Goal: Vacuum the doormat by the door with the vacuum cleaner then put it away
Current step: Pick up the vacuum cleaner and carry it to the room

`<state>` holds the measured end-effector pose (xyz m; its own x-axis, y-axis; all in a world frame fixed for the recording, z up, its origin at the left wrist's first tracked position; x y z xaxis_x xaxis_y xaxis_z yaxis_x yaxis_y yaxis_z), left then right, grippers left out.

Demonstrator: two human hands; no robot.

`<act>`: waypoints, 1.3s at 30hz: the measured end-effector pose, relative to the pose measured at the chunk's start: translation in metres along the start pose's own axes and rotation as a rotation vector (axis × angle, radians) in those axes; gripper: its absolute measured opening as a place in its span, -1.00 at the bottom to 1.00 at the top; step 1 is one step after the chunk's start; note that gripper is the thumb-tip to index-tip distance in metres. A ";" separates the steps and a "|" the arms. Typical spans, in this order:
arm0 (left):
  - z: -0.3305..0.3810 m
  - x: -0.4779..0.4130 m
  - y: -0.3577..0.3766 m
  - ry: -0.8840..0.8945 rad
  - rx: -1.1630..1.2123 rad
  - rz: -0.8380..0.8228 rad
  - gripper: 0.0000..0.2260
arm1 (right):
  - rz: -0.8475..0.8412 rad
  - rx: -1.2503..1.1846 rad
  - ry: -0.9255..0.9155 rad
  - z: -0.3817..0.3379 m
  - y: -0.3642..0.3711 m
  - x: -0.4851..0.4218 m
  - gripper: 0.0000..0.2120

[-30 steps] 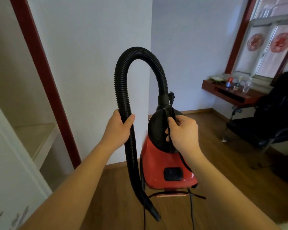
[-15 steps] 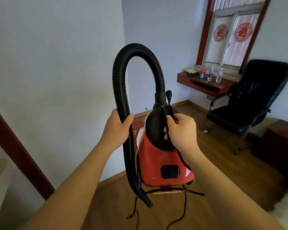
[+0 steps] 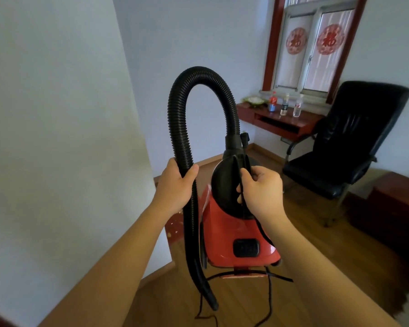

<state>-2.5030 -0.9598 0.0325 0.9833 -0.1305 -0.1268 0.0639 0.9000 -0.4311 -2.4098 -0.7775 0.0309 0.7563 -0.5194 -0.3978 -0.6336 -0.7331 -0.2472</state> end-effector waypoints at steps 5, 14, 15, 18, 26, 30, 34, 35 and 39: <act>0.027 -0.059 0.056 0.008 0.005 -0.040 -0.79 | 0.020 0.024 0.019 0.031 -0.027 -0.071 -0.77; 0.053 -0.160 0.158 0.027 0.033 -0.124 -0.80 | 0.089 0.118 -0.004 0.094 -0.067 -0.184 -0.71; 0.055 -0.171 0.169 0.028 0.039 -0.128 -0.80 | 0.093 0.121 -0.008 0.102 -0.069 -0.197 -0.70; 0.057 -0.209 0.200 0.042 0.060 -0.141 -0.80 | 0.105 0.114 -0.007 0.128 -0.072 -0.237 -0.71; 0.080 -0.328 0.283 0.053 0.076 -0.163 -0.82 | 0.107 0.129 0.001 0.196 -0.076 -0.359 -0.72; 0.095 -0.372 0.311 0.056 0.081 -0.166 -0.81 | 0.114 0.135 -0.004 0.214 -0.080 -0.410 -0.70; 0.105 -0.409 0.339 0.030 0.077 -0.151 -0.81 | 0.085 0.109 -0.007 0.232 -0.083 -0.461 -0.73; 0.106 -0.417 0.347 0.024 0.075 -0.148 -0.80 | 0.077 0.105 -0.013 0.238 -0.083 -0.473 -0.73; 0.108 -0.452 0.381 0.001 0.049 -0.113 -0.81 | 0.039 0.085 -0.037 0.269 -0.085 -0.522 -0.71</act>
<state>-2.9045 -0.5131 0.0226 0.9692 -0.2327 -0.0805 0.1827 0.8989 -0.3983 -2.7947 -0.3264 0.0223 0.7252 -0.5294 -0.4403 -0.6753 -0.6718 -0.3045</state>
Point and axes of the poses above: each hand's wrist, its own x-axis away from the middle knuckle, its own y-axis out of the palm, z = x × y, the point moved 5 cm from there along -x, towards the middle knuckle, and after that the axes turned 10 degrees about -y, right-handed, at the moved point
